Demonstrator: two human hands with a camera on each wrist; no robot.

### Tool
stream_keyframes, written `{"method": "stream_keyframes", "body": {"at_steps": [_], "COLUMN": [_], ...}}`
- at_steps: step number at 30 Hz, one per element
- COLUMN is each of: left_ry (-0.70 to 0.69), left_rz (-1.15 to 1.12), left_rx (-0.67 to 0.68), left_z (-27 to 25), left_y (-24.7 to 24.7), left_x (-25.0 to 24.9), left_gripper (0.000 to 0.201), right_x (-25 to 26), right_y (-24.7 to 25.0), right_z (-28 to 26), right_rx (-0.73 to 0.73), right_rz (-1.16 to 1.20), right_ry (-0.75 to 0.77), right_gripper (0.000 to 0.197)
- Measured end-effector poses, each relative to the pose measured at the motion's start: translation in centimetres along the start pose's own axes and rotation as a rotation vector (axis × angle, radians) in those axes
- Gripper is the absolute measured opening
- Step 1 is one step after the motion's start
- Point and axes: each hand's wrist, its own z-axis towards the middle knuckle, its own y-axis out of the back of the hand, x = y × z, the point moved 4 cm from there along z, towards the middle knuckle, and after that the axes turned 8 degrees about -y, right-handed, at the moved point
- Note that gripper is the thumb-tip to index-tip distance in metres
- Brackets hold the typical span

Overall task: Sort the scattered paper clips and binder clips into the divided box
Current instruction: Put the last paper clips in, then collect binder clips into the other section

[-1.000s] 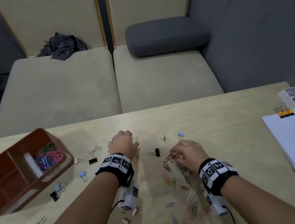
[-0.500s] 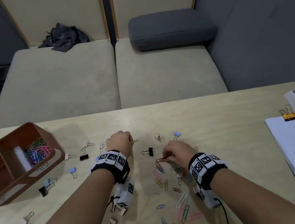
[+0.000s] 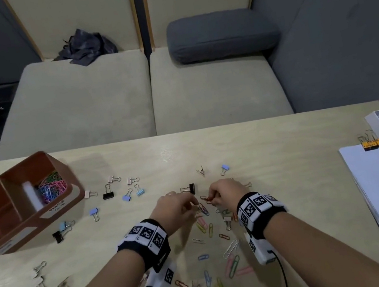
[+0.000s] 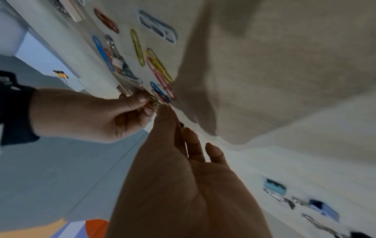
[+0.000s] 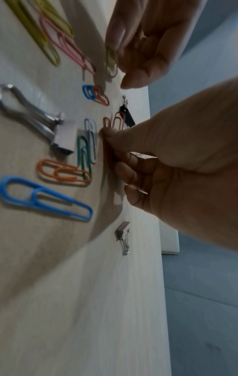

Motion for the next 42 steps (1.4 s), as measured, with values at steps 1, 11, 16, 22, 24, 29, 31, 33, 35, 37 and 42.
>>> {"method": "stream_keyframes", "body": {"at_steps": [1,11,16,22,24,29,31,33,35,37,42], "left_ry": [-0.014,-0.047,-0.036,-0.035,-0.031,-0.034,-0.044,-0.057,-0.066,-0.057,-0.004], "left_rz": [0.018,0.294,0.372,0.389,0.396,0.425,0.431,0.44,0.442,0.418,0.236], "left_rx": [0.016,0.114,0.137,0.153,0.167,0.18,0.163,0.148,0.157,0.157,0.101], "left_z": [0.3,2.9,3.2,2.9,2.9,2.8,2.8,2.7,2.6,2.6,2.2], "left_y": [-0.3,-0.9,-0.9,-0.5,-0.6,-0.8,-0.8,-0.8,-1.0,-1.0,0.3], "left_x": [-0.4,-2.3,-2.5,-3.0,-3.1,-2.8,-2.8,-2.7,-2.6,-2.4,-2.2], "left_gripper": [0.019,0.016,0.018,0.019,0.02,0.021,0.021,0.022,0.023,0.023,0.012], "right_x": [-0.1,-2.1,-4.3,-3.6,-3.3,-2.6,-2.5,-2.3,-2.1,-2.1,-2.5], "right_y": [0.0,0.9,1.1,0.2,0.2,0.3,0.3,0.2,0.1,0.1,0.2], "right_z": [0.0,-0.9,-1.9,-3.1,-3.1,-2.9,-2.9,-2.9,-3.0,-3.1,-3.3], "right_rx": [0.001,-0.076,-0.04,0.006,-0.04,-0.021,-0.015,-0.008,-0.009,-0.013,-0.029], "right_rz": [-0.012,0.021,0.188,-0.056,-0.136,-0.245,-0.281,-0.309,-0.317,-0.303,-0.214], "right_ry": [-0.002,-0.046,-0.045,0.086,0.099,0.078,0.071,0.08,0.098,0.109,0.105], "right_gripper": [0.01,0.011,0.011,0.021,0.021,0.016,0.016,0.015,0.014,0.012,0.011]}}
